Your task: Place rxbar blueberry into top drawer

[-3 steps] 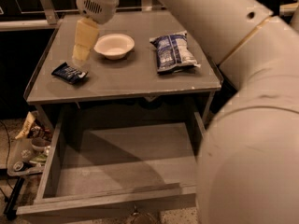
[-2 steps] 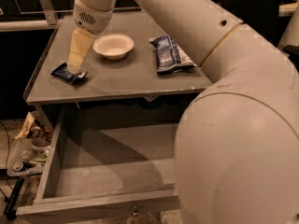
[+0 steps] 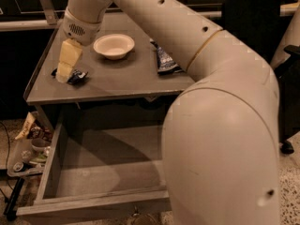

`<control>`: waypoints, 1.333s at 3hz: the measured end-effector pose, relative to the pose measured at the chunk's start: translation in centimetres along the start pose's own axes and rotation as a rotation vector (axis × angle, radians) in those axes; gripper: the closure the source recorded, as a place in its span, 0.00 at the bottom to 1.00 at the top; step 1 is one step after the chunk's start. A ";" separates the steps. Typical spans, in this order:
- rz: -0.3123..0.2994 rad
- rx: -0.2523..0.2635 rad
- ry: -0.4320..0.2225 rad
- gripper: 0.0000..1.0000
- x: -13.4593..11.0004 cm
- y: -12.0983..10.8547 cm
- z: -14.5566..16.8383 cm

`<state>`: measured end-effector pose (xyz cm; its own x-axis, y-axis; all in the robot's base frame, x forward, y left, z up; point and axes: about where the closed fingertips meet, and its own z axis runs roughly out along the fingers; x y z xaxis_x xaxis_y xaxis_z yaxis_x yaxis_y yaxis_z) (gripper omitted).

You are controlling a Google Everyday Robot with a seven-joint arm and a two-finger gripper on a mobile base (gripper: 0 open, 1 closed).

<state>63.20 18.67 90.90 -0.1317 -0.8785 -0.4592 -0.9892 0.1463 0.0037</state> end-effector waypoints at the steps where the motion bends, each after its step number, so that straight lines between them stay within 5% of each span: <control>1: 0.001 -0.074 0.000 0.00 -1.5 0.5 3.8; 3: 0.004 -0.132 0.004 0.00 -2.7 0.4 7.5; 4: 0.029 -0.097 0.023 0.00 -1.6 -1.7 8.2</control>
Offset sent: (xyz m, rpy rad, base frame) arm 0.0015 0.0645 -0.0555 0.0175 0.1496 0.0662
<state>65.62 23.56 84.35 -0.1605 -0.8850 -0.4371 -0.9864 0.1280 0.1031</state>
